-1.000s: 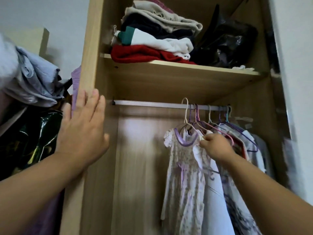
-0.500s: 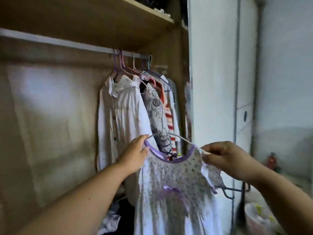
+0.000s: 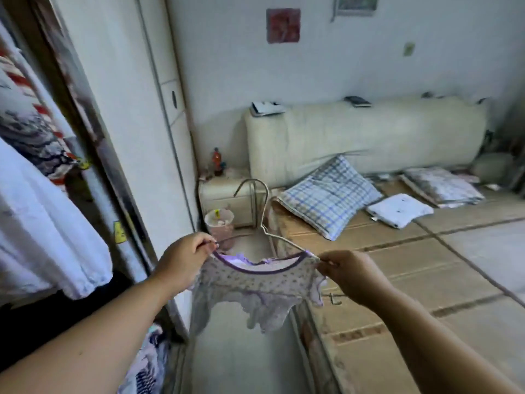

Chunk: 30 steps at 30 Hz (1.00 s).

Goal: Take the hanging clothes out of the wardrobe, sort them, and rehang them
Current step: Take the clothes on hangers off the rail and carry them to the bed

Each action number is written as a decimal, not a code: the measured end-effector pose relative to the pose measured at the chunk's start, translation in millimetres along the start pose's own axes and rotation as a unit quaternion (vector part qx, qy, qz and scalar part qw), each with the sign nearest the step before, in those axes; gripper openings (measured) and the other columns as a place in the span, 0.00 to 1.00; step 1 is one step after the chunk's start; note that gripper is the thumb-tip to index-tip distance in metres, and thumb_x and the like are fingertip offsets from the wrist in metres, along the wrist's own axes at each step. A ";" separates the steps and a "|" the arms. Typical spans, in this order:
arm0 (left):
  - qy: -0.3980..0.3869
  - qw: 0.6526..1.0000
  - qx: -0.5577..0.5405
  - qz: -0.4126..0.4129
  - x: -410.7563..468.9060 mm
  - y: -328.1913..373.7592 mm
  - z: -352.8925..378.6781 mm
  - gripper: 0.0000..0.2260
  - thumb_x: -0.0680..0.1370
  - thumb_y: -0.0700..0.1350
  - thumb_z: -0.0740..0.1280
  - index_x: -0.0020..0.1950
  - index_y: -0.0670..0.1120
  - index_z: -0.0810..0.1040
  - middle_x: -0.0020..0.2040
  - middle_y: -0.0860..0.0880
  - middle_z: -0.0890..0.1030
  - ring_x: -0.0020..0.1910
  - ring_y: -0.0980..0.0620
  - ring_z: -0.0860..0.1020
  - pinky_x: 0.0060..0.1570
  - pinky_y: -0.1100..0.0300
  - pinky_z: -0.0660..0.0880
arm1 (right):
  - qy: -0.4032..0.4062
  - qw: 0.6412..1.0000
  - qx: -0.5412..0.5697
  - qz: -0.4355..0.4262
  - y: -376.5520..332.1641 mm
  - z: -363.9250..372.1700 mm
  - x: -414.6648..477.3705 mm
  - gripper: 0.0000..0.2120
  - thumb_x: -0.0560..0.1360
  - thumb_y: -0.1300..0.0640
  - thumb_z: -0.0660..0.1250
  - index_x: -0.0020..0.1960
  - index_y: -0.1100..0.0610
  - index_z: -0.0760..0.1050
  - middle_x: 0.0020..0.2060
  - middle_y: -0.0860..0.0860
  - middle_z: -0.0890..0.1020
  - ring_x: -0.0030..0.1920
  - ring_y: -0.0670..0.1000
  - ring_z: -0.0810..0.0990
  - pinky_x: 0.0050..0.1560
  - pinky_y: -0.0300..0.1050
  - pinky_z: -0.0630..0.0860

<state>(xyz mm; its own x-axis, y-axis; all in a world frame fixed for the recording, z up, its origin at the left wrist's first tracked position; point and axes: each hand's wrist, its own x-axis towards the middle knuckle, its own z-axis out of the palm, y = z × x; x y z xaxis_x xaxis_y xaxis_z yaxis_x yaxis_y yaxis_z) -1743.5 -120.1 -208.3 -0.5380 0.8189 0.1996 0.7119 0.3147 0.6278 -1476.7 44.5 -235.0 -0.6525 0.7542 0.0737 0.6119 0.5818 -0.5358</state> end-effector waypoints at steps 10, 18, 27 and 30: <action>-0.257 0.956 0.009 0.142 -71.9 128.9 191.4 0.06 0.78 0.49 0.65 0.41 0.57 0.76 0.36 0.58 0.78 0.38 0.56 0.76 0.34 0.67 0.67 | 0.013 0.957 0.071 0.281 162.7 -22.7 -244.4 0.07 0.74 0.50 0.68 0.46 0.52 0.82 0.21 0.44 0.74 0.24 0.37 0.72 0.30 0.31 0.68; -0.456 0.863 0.036 0.216 -131.5 248.9 356.6 0.07 0.79 0.45 0.62 0.54 0.48 0.79 0.51 0.51 0.80 0.51 0.52 0.76 0.46 0.62 0.68 | 0.062 0.881 0.138 0.448 277.5 -45.4 -398.1 0.05 0.74 0.51 0.68 0.47 0.46 0.83 0.29 0.42 0.81 0.29 0.38 0.79 0.34 0.31 0.75; -0.513 0.827 0.072 0.220 -172.3 342.0 534.4 0.08 0.79 0.45 0.62 0.54 0.51 0.80 0.55 0.49 0.80 0.55 0.49 0.76 0.49 0.61 0.68 | 0.127 0.799 0.130 0.573 417.5 -38.9 -460.9 0.10 0.76 0.50 0.66 0.54 0.52 0.82 0.43 0.47 0.82 0.39 0.47 0.78 0.38 0.41 0.71; -0.542 0.802 0.110 0.226 -181.3 342.3 579.5 0.09 0.79 0.46 0.62 0.56 0.52 0.79 0.56 0.49 0.80 0.56 0.49 0.76 0.45 0.62 0.66 | 0.100 0.783 0.112 0.603 455.1 -20.7 -466.7 0.12 0.78 0.48 0.64 0.55 0.52 0.81 0.48 0.49 0.83 0.47 0.51 0.79 0.42 0.42 0.70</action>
<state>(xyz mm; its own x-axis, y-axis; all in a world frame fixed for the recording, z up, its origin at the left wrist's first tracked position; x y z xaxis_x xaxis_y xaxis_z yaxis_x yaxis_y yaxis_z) -1140.7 117.2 -465.7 0.4204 0.7718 -0.4772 0.8506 -0.1521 0.5033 -884.5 -36.4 -495.8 0.4363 0.7598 -0.4820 0.6207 -0.6420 -0.4502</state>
